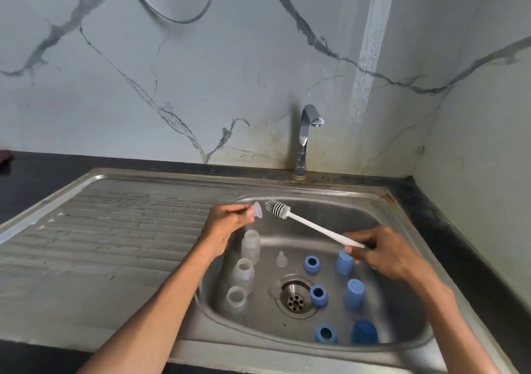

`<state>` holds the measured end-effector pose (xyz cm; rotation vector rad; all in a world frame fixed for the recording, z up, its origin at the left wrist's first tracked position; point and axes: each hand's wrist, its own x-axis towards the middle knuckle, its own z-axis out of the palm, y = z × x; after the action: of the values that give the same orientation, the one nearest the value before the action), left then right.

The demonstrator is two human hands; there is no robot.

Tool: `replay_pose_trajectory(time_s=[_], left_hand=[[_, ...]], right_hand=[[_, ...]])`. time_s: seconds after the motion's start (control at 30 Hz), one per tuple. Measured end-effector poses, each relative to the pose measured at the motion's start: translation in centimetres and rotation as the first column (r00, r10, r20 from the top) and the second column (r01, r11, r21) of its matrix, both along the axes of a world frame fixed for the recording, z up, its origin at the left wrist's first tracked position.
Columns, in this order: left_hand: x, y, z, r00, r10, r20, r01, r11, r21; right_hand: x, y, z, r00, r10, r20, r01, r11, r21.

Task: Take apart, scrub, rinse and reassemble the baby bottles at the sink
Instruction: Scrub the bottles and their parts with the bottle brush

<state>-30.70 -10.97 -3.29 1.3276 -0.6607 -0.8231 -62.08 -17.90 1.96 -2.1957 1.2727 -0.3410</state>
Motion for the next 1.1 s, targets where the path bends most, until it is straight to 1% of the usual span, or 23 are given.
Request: replay_pose_trajectory(time_s=[0.07, 0.13, 0.27, 0.33, 0.4, 0.43, 0.47, 0.5, 0.53, 0.57, 0.6, 0.63, 0.67, 0.7, 0.73, 0.77, 0.8, 0.83, 0.9, 0.93, 1.0, 1.07, 1.1], left_hand=[[0.0, -0.2, 0.2, 0.996, -0.002, -0.092, -0.001, 0.999, -0.042], [-0.1, -0.2, 0.1, 0.991, -0.060, -0.120, 0.051, 0.996, -0.071], [0.1, -0.3, 0.0, 0.987, -0.151, -0.063, 0.143, 0.983, -0.115], [0.5, -0.2, 0.0, 0.978, -0.200, -0.056, 0.193, 0.975, -0.112], [0.6, -0.2, -0.1, 0.974, -0.227, -0.003, 0.226, 0.970, -0.091], [0.5, -0.2, -0.1, 0.975, -0.217, 0.038, 0.219, 0.972, -0.085], [0.4, -0.4, -0.2, 0.979, -0.192, 0.065, 0.198, 0.976, -0.096], [0.4, -0.6, -0.2, 0.985, -0.161, 0.069, 0.168, 0.979, -0.116], [0.4, -0.7, -0.2, 0.990, -0.134, 0.053, 0.140, 0.980, -0.139], [0.6, -0.8, -0.2, 0.993, -0.117, 0.029, 0.120, 0.980, -0.159], [0.8, -1.0, -0.1, 0.994, -0.109, 0.007, 0.109, 0.979, -0.171], [0.9, -1.0, -0.1, 0.994, -0.106, -0.007, 0.104, 0.980, -0.173], [0.9, -1.0, 0.0, 0.994, -0.110, -0.012, 0.106, 0.980, -0.168], [0.9, -1.0, 0.1, 0.993, -0.116, -0.010, 0.113, 0.981, -0.161], [0.8, -0.9, 0.1, 0.992, -0.126, -0.007, 0.123, 0.980, -0.154], [0.6, -1.0, 0.2, 0.991, -0.137, -0.004, 0.135, 0.980, -0.147], [0.5, -1.1, 0.2, 0.989, -0.151, -0.002, 0.149, 0.979, -0.138], [0.3, -1.1, 0.2, 0.987, -0.163, 0.000, 0.162, 0.979, -0.126], [0.3, -1.1, 0.2, 0.985, -0.175, 0.004, 0.175, 0.979, -0.108], [0.4, -1.0, 0.2, 0.985, -0.175, 0.010, 0.175, 0.979, -0.103], [0.5, -0.9, 0.2, 0.986, -0.161, 0.045, 0.165, 0.982, -0.092], [0.5, -0.7, 0.2, 0.986, -0.136, 0.098, 0.145, 0.985, -0.096], [0.6, -0.8, 0.2, 0.986, -0.122, 0.117, 0.134, 0.985, -0.104]], right_hand=[[0.1, 0.3, 0.3, 1.000, 0.002, -0.001, -0.002, 1.000, -0.001], [0.6, 0.8, 0.5, 0.999, 0.005, -0.048, -0.007, 1.000, -0.030], [1.0, 1.6, 0.9, 0.985, -0.095, -0.141, 0.067, 0.979, -0.192], [0.9, 1.7, 1.1, 0.975, -0.161, -0.153, 0.114, 0.955, -0.273], [0.7, 1.6, 1.1, 0.968, -0.180, -0.176, 0.118, 0.941, -0.316], [0.7, 1.5, 1.0, 0.970, -0.157, -0.186, 0.099, 0.952, -0.288], [0.7, 1.4, 0.8, 0.981, -0.094, -0.169, 0.059, 0.978, -0.202], [0.8, 1.3, 0.6, 0.995, -0.009, -0.096, 0.005, 0.999, -0.041], [1.0, 1.6, 0.7, 0.999, 0.052, 0.004, -0.052, 0.988, 0.148], [1.1, 1.7, 0.6, 0.993, 0.075, 0.095, -0.099, 0.952, 0.289], [1.1, 1.7, 0.4, 0.987, 0.078, 0.140, -0.124, 0.925, 0.358], [1.1, 1.5, 0.3, 0.986, 0.088, 0.145, -0.134, 0.926, 0.353], [1.2, 1.2, 0.2, 0.989, 0.097, 0.112, -0.125, 0.953, 0.278], [1.3, 0.9, 0.1, 0.996, 0.085, 0.040, -0.090, 0.987, 0.133], [1.4, 0.8, -0.1, 0.999, 0.025, -0.028, -0.026, 0.999, -0.023], [1.4, 0.9, -0.1, 0.996, -0.079, -0.042, 0.073, 0.988, -0.133], [1.4, 1.1, 0.1, 0.986, -0.168, 0.005, 0.166, 0.966, -0.197], [1.3, 1.2, 0.1, 0.975, -0.207, 0.077, 0.220, 0.942, -0.253], [1.1, 1.3, 0.2, 0.968, -0.187, 0.167, 0.234, 0.911, -0.339], [1.0, 1.3, 0.2, 0.973, -0.170, 0.155, 0.216, 0.905, -0.366], [1.0, 1.2, 0.0, 0.988, -0.152, 0.038, 0.155, 0.917, -0.368], [1.2, 0.6, -0.7, 0.996, -0.062, -0.070, 0.042, 0.966, -0.253], [1.4, 0.5, -0.9, 0.998, 0.003, -0.066, -0.013, 0.988, -0.151]])
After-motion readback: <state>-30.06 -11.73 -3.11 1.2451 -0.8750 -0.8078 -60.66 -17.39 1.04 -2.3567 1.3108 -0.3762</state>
